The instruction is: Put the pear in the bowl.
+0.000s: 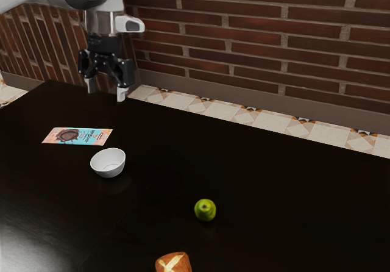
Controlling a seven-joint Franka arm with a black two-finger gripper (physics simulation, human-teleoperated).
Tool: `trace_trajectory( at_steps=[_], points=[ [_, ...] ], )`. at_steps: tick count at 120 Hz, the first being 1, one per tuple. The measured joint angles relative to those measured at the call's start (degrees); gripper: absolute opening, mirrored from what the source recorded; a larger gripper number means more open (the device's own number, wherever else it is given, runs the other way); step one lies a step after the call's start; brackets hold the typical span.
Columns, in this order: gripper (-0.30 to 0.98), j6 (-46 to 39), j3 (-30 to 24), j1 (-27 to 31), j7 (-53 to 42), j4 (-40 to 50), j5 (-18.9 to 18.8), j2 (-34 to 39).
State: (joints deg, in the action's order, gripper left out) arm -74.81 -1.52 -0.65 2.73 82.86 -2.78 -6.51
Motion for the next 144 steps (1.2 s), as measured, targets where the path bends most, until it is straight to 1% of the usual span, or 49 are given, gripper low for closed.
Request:
trace_trajectory(
  at_steps=[26, 49, 62, 74, 86, 98, 111, 132, 144],
  points=[
    [0.69, -5.7, 0.4, -0.1, 1.2, 1.5, 0.0, 1.4],
    [0.69, -8.7, 0.0, 0.1, 2.0, 2.1, 0.5, 0.1],
    [0.69, -13.8, -0.9, 0.5, 2.3, 11.1, 1.5, 2.6],
    [0.69, -21.0, -2.6, 0.5, 2.6, 20.8, 2.0, 3.6],
    [0.69, -28.3, -5.3, 0.6, 2.8, 25.8, 1.8, 2.7],
    [0.69, -35.4, -6.5, -0.7, 3.0, 28.1, 1.9, 1.6],
    [0.69, -40.9, -8.4, 0.0, 3.2, 30.5, 2.5, 1.3],
    [0.69, -46.7, -12.7, 0.0, 4.2, 33.7, 4.0, 0.4],
    [0.69, -49.4, -14.1, -0.4, 4.9, 35.0, 4.3, -1.1]
  ],
)
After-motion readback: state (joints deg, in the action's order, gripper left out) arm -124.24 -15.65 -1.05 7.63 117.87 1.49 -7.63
